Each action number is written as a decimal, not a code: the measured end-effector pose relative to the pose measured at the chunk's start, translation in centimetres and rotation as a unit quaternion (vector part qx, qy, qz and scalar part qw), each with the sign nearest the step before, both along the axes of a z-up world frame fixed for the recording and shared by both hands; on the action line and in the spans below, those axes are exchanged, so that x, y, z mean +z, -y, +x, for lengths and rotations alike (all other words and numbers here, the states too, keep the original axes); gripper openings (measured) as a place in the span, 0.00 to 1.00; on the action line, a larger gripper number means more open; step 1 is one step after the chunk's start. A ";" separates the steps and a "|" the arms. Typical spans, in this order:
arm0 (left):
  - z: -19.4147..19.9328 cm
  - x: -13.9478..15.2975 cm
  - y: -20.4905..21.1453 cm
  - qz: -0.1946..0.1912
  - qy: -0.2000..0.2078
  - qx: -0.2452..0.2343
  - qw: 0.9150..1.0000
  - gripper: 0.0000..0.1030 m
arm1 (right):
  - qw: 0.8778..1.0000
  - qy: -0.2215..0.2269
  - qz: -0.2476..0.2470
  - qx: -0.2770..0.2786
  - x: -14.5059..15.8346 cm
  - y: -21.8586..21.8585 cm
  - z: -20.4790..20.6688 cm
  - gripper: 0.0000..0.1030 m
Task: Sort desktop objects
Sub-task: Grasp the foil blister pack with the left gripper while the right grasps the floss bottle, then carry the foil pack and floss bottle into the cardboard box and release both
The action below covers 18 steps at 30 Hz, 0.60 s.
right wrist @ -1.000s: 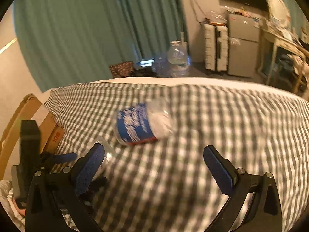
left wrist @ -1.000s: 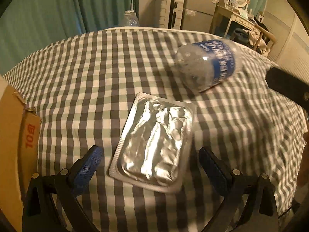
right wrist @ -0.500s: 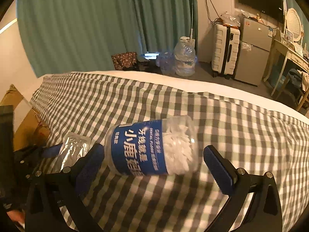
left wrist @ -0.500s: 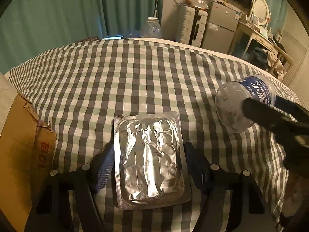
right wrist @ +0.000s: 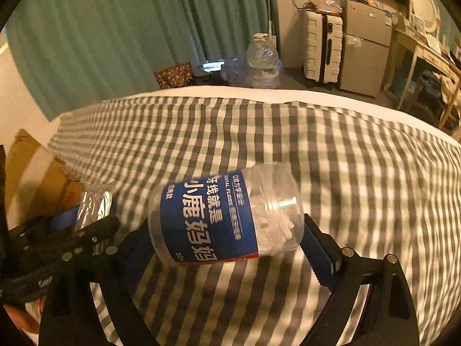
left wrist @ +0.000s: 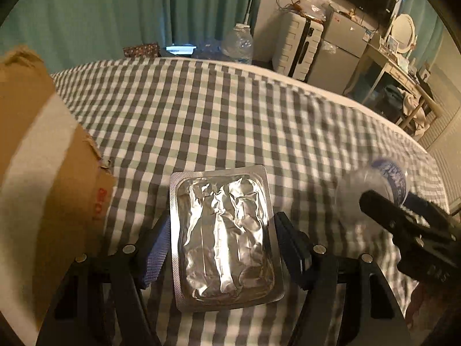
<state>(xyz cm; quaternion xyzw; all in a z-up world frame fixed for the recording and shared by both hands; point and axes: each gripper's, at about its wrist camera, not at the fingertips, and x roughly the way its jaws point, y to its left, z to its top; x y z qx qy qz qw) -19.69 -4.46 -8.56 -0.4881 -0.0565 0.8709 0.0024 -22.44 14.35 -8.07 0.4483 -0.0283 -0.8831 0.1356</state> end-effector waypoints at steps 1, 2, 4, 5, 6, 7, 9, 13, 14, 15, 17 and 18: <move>0.4 0.7 -0.2 -0.002 -0.004 -0.004 1.000 0.69 | 1.000 0.002 -0.003 -0.004 0.4 -0.2 0.5 0.88; 0.6 1.2 -0.4 -0.003 -0.009 -0.007 1.000 0.69 | 1.000 0.002 -0.006 -0.006 0.8 -0.3 0.9 0.88; 1.5 2.6 -0.7 -0.003 -0.017 -0.016 1.000 0.69 | 1.000 -0.001 -0.013 -0.009 2.0 -0.6 2.1 0.88; 2.0 3.4 -0.7 -0.005 -0.024 -0.017 1.000 0.69 | 1.000 -0.005 -0.012 -0.010 2.6 -0.6 2.7 0.88; 2.2 3.9 -0.7 -0.005 -0.028 -0.018 0.999 0.69 | 1.000 -0.011 -0.011 -0.010 3.5 -0.6 3.5 0.88; 2.8 4.8 -0.7 -0.002 -0.033 -0.020 0.999 0.69 | 1.000 -0.015 -0.011 -0.010 4.0 -0.6 3.8 0.87; 3.1 5.9 -0.7 -0.001 -0.040 -0.018 0.999 0.69 | 0.999 -0.028 -0.016 -0.008 5.6 -0.4 5.1 0.87; 4.7 8.6 -0.5 0.008 -0.058 -0.018 0.998 0.69 | 0.999 -0.041 -0.024 -0.006 7.5 0.0 6.9 0.87; 5.1 9.0 -0.4 0.008 -0.062 -0.018 0.998 0.69 | 0.999 -0.043 -0.028 -0.006 7.8 0.0 7.4 0.87; 5.5 9.5 -0.4 0.008 -0.069 -0.018 0.997 0.69 | 0.998 -0.045 -0.034 -0.007 8.3 0.0 8.1 0.87; 6.5 10.4 -0.3 0.010 -0.078 -0.020 0.997 0.69 | 0.998 -0.052 -0.034 -0.005 9.1 0.3 9.3 0.87; 6.9 10.8 -0.3 0.010 -0.082 -0.019 0.996 0.69 | 0.998 -0.056 -0.032 -0.004 9.4 0.5 9.9 0.87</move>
